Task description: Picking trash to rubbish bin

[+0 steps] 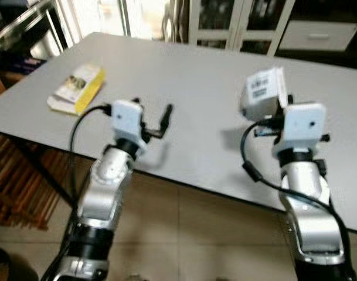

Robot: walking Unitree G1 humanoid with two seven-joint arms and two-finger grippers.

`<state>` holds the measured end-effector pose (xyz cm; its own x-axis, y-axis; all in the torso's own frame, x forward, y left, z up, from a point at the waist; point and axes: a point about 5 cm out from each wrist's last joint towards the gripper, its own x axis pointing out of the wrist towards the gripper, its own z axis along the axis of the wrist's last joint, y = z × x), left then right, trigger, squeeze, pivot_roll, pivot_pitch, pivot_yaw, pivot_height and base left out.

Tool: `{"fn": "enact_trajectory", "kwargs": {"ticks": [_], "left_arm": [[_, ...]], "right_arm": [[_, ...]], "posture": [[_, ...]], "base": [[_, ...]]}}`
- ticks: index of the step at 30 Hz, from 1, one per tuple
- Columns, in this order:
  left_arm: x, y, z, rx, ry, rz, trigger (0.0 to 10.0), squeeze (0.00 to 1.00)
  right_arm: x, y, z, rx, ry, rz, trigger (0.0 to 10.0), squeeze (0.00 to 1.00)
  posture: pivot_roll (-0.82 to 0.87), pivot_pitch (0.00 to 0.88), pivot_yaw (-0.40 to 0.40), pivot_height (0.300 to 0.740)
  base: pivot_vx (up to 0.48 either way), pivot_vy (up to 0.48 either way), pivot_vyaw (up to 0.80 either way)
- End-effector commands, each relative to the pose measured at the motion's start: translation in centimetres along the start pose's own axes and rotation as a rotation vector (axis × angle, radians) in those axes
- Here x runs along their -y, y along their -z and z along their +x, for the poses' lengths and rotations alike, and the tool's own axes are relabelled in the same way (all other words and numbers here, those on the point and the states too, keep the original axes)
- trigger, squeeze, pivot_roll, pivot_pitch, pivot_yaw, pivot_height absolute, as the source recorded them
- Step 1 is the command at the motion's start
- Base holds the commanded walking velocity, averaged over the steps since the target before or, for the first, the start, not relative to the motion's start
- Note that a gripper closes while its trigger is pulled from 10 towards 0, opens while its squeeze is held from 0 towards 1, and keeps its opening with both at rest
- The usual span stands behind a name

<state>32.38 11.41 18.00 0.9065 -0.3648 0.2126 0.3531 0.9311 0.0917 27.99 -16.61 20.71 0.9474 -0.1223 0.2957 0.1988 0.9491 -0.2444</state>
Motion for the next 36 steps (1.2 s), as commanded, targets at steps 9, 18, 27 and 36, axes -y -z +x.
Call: {"fn": "enact_trajectory", "kwargs": {"ticks": [9, 18, 27, 36], "left_arm": [[-0.2, 1.1, 0.1, -0.081, -0.030, 0.019, 10.0, 0.00], [0.1, 1.6, 0.0, -0.117, -0.021, 0.013, 10.0, 0.00], [0.1, 1.6, 0.0, -0.124, -0.001, 0.017, 10.0, 0.00], [0.3, 1.7, -0.1, -0.133, 0.014, 0.019, 10.0, 0.00]], "right_arm": [[-0.3, 0.1, 0.0, -0.012, -0.006, 0.007, 10.0, 0.00], [-0.3, 0.3, -0.1, -0.028, -0.006, 0.011, 10.0, 0.00], [-0.4, 0.5, -0.2, -0.036, -0.005, 0.012, 10.0, 0.00], [-0.5, 0.7, -0.3, -0.042, -0.008, 0.012, 10.0, 0.00]], "posture": [[-0.04, 0.080, 0.004, 0.740], [-0.04, 0.087, 0.007, 0.740], [-0.04, 0.088, 0.011, 0.740], [-0.04, 0.089, 0.011, 0.740]], "base": [[0.000, 0.000, 0.00], [-0.082, 0.000, 0.00], [-0.245, 0.000, 0.00], [-0.293, 0.000, 0.00]]}}
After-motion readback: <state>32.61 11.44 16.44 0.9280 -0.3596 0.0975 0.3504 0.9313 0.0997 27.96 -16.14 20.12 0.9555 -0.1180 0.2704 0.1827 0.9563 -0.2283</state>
